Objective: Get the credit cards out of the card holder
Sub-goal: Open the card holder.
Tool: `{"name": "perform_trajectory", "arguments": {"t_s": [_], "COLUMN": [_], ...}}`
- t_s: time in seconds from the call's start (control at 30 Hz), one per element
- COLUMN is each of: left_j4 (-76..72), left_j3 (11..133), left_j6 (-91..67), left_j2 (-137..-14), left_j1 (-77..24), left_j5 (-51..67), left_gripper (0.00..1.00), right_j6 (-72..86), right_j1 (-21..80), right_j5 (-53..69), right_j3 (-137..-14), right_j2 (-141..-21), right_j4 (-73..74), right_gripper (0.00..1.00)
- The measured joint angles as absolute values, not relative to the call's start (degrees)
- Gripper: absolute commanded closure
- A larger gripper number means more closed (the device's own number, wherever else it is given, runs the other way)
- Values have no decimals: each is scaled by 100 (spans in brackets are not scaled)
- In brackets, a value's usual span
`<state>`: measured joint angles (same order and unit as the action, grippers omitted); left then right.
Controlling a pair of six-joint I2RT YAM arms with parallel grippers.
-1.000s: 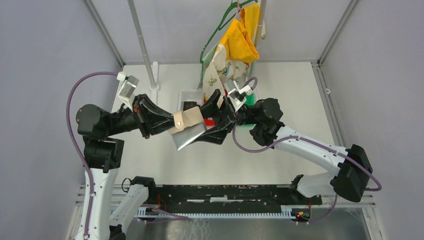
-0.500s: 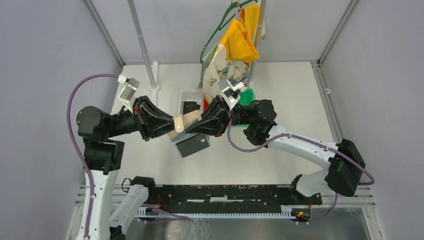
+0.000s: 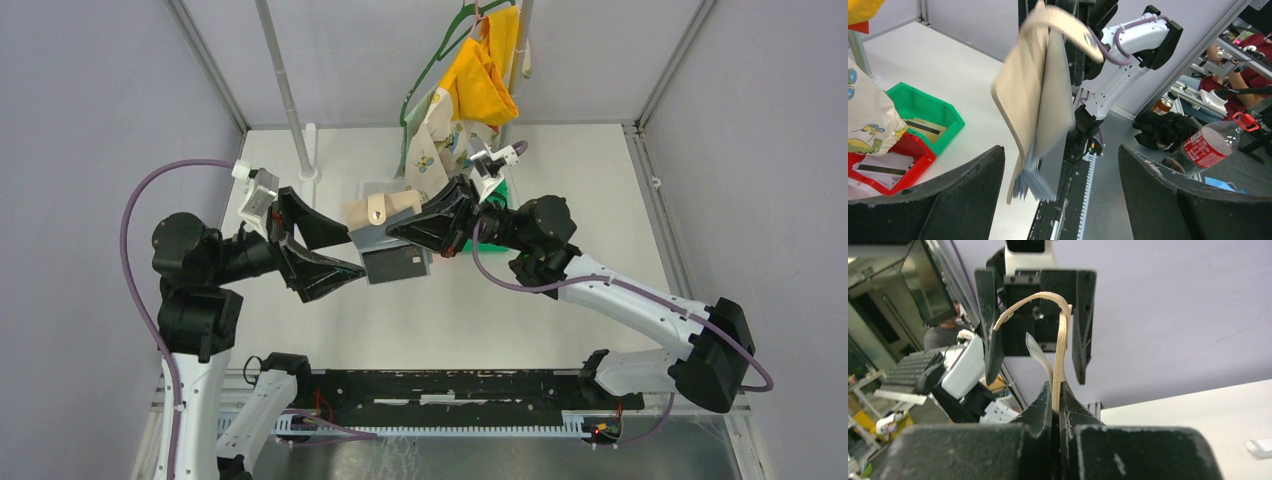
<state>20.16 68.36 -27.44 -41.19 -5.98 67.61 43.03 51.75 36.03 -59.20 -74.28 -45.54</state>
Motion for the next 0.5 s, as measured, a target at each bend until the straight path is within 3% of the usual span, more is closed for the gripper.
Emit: {"name": "perform_trajectory", "arguments": {"t_s": [0.17,0.5], "left_j4": [2073,1149], "left_j3": [6482,5369], "left_j6": [-2534,-3328], "left_j2": [-3730,-3365], "left_j1": [-598,-598], "left_j5": [6755,6434], "left_gripper": [18,7], "right_j6": [4694,5419], "right_j1": [5172,5671], "right_j5": [3055,2276], "right_j3": [-5658,-5332], "right_j2": [-7227,-7732], "right_j4": [-4762,-5522], "right_gripper": [100,100]}}
